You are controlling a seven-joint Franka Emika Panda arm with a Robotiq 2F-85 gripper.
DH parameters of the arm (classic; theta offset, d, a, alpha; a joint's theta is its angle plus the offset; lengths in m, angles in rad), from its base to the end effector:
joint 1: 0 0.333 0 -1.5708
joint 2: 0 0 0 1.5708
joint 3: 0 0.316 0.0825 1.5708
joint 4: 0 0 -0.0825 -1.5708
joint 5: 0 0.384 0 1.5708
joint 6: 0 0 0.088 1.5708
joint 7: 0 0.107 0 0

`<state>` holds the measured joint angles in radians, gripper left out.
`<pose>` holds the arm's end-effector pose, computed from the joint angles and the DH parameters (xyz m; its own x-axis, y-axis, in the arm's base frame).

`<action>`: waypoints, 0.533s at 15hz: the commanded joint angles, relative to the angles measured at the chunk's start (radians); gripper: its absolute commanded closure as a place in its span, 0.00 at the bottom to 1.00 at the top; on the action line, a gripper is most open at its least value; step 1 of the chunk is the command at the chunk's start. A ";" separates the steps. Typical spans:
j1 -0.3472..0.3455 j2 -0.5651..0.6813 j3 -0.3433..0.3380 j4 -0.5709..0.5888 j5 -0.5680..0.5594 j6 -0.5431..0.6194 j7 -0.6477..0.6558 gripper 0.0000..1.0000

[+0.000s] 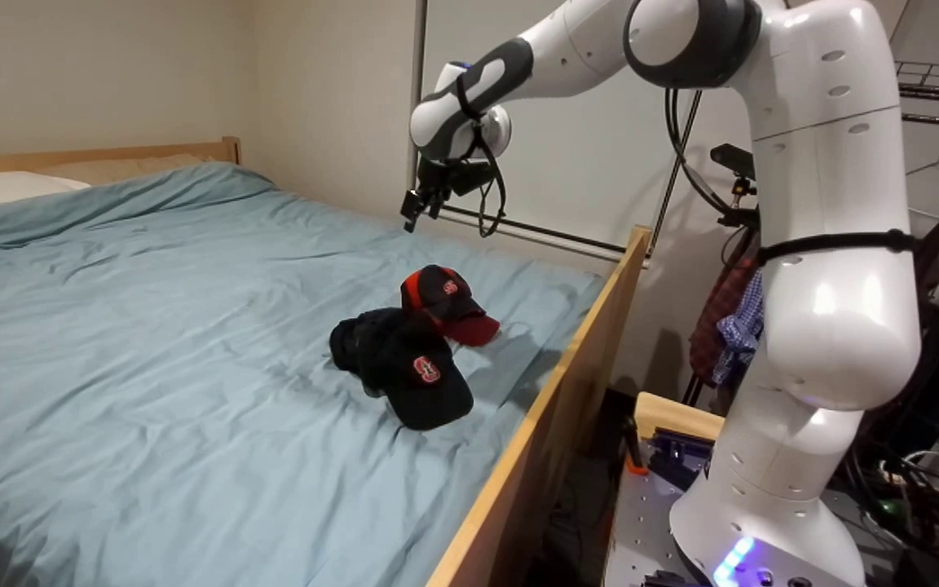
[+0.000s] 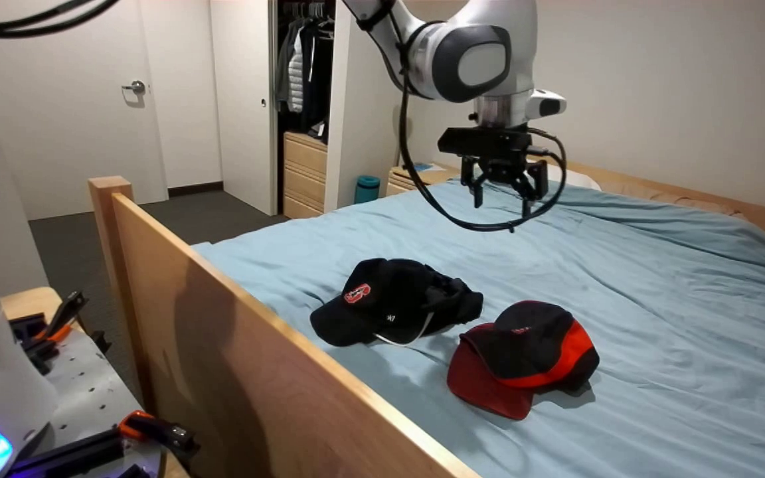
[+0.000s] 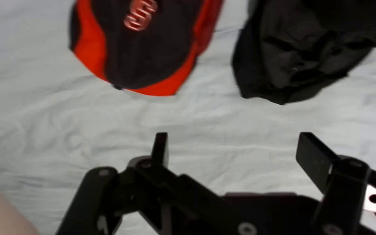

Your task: Put the left and right caps on the middle cap one at a time

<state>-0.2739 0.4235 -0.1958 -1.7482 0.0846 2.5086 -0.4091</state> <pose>0.6185 -0.2982 0.3711 0.9496 -0.0621 0.3074 -0.1109 -0.9833 0.1440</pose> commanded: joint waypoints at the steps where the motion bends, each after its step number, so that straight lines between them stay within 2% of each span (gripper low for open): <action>1: -0.066 0.019 -0.025 0.038 -0.150 -0.057 -0.099 0.00; 2: -0.115 0.012 0.018 0.020 -0.109 -0.060 -0.199 0.00; 7: -0.243 0.045 0.101 0.005 -0.032 -0.076 -0.554 0.00; 8: -0.195 0.041 0.059 0.009 -0.063 -0.064 -0.432 0.00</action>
<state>-0.4750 0.4631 -0.1301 -1.7433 0.0181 2.4481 -0.8430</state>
